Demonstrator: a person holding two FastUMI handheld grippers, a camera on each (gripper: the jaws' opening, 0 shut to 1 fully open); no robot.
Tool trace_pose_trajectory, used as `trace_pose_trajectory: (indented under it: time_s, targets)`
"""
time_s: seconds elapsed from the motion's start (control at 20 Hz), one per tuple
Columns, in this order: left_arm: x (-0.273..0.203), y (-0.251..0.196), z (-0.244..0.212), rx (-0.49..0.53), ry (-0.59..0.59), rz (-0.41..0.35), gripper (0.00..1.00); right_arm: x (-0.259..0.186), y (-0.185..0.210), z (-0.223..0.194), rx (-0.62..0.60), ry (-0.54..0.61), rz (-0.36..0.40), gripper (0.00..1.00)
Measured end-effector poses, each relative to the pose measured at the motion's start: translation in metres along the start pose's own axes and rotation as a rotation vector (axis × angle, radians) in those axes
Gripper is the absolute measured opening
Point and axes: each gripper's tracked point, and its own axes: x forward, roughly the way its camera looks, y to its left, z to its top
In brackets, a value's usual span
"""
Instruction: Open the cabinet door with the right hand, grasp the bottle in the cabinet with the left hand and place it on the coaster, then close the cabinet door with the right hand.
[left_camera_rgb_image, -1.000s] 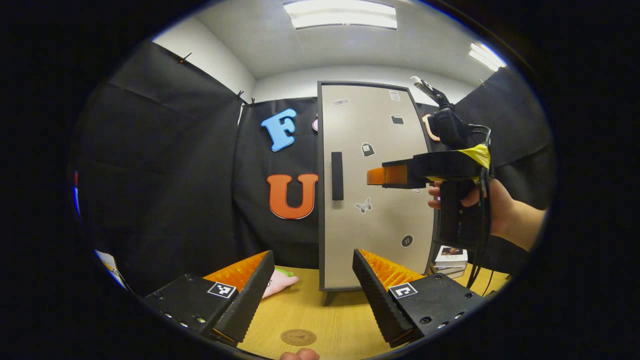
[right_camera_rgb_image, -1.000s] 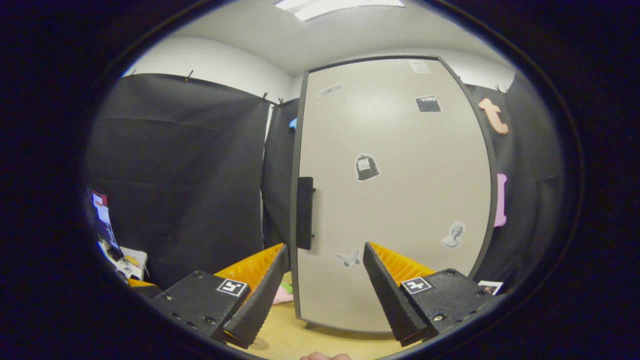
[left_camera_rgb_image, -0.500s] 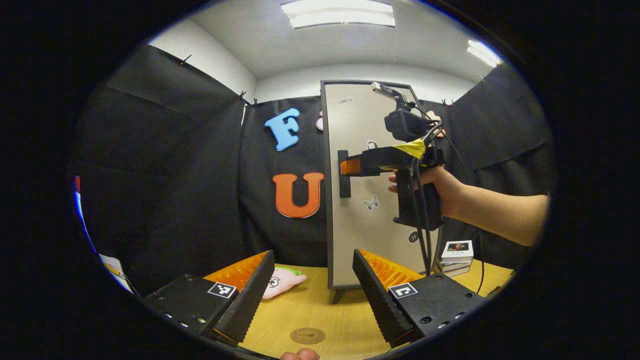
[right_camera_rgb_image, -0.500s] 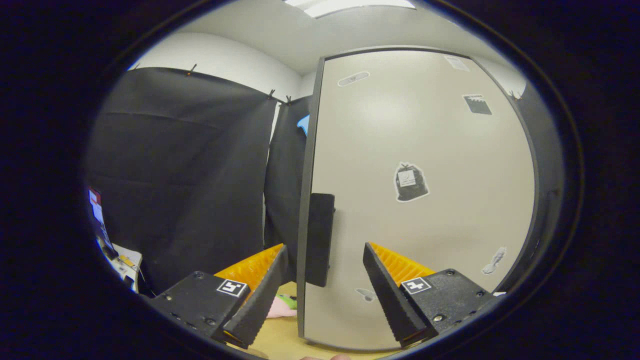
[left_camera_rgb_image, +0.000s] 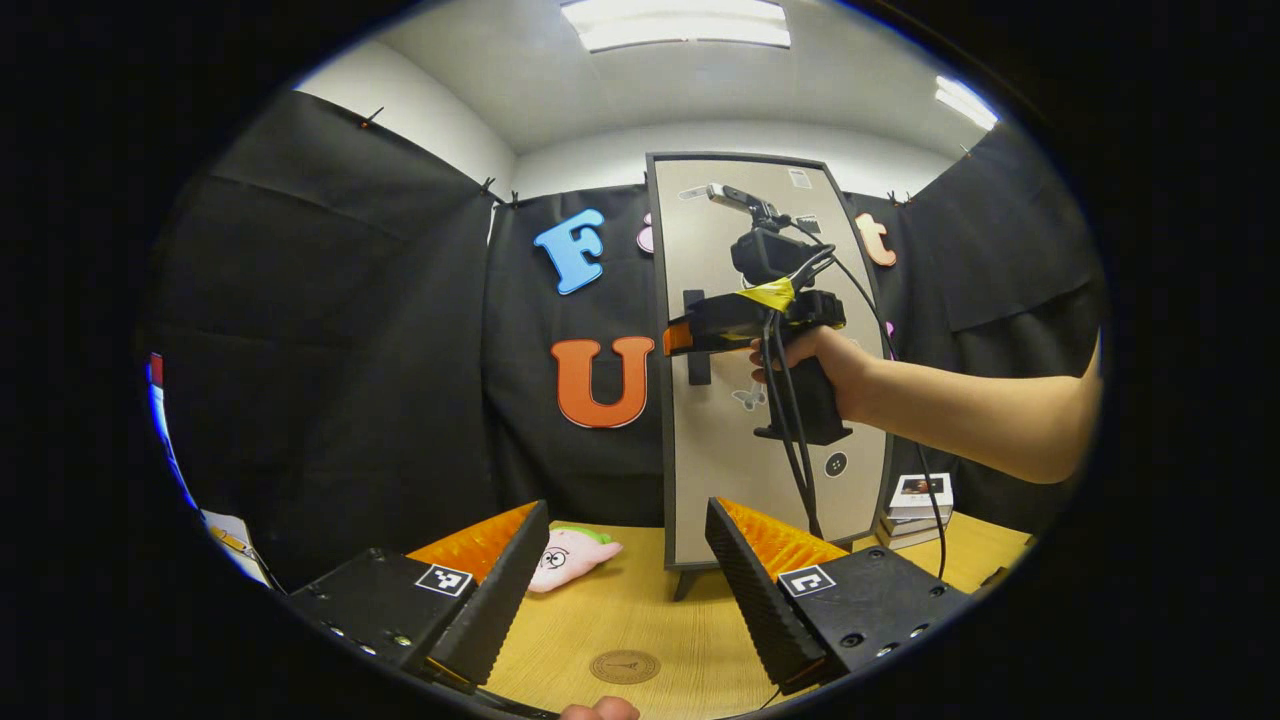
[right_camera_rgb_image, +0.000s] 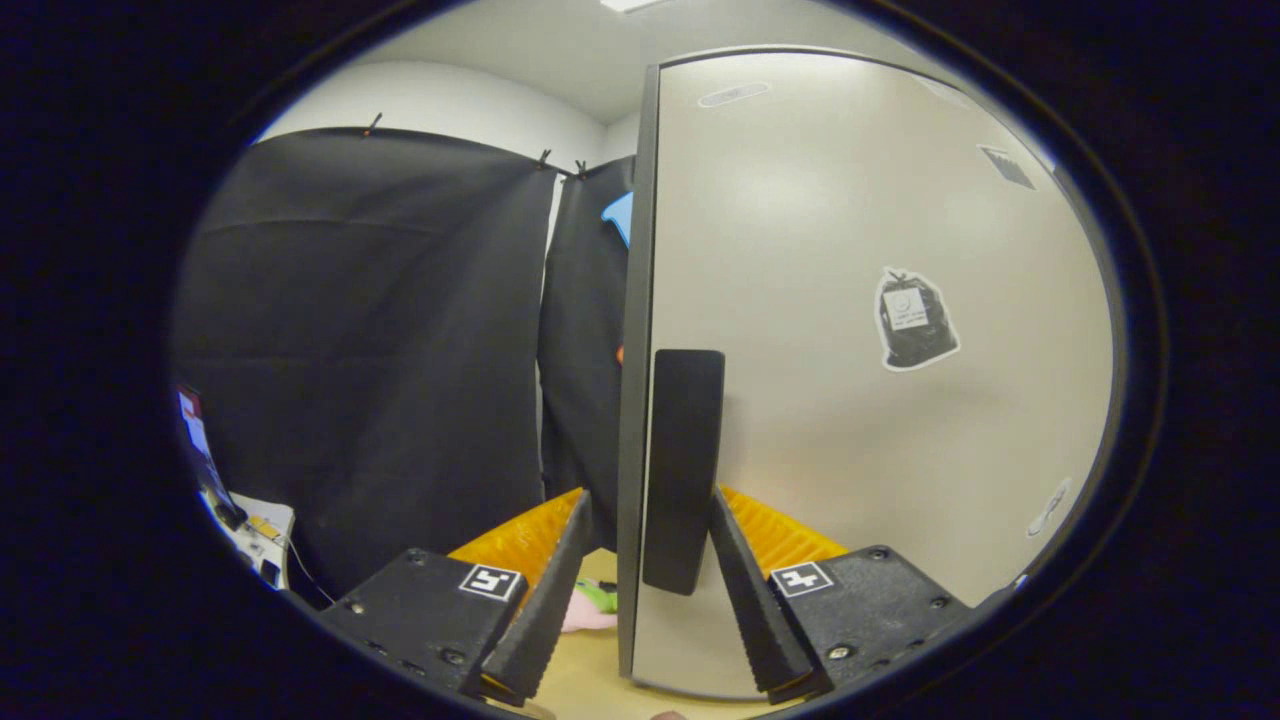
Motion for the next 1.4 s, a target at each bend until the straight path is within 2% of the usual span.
trace_pose_trajectory:
  time_s: [0.05, 0.2, 0.4, 0.5, 0.75, 0.9, 1.1, 1.4]
  targets:
    - [0.000, 0.002, 0.001, 0.001, -0.001, 0.003, 0.95, 0.001, 0.000, 0.000, 0.009, 0.003, -0.007, 0.70]
    - [0.003, 0.011, 0.001, 0.007, 0.001, 0.019, 0.95, 0.007, -0.003, 0.001, 0.040, 0.002, -0.027, 0.67]
    - [0.005, 0.015, -0.003, -0.001, 0.012, 0.020, 0.95, 0.006, -0.012, 0.000, 0.069, 0.032, -0.058, 0.48]
    - [0.009, 0.014, -0.002, -0.005, 0.012, 0.018, 0.95, 0.007, -0.012, -0.001, 0.067, 0.042, -0.051, 0.37]
    - [0.009, 0.007, 0.003, -0.004, -0.006, -0.010, 0.95, 0.006, -0.015, -0.013, 0.073, 0.075, -0.061, 0.30]
    - [0.005, 0.007, 0.004, -0.001, -0.017, -0.015, 0.95, 0.006, -0.015, -0.012, 0.081, 0.074, -0.054, 0.22]
    - [0.003, 0.017, 0.003, -0.004, -0.012, 0.003, 0.95, 0.002, -0.014, -0.013, 0.079, 0.084, -0.036, 0.20]
    - [0.004, 0.027, 0.002, -0.013, -0.017, 0.018, 0.95, -0.019, -0.009, -0.013, 0.065, 0.065, 0.035, 0.20]
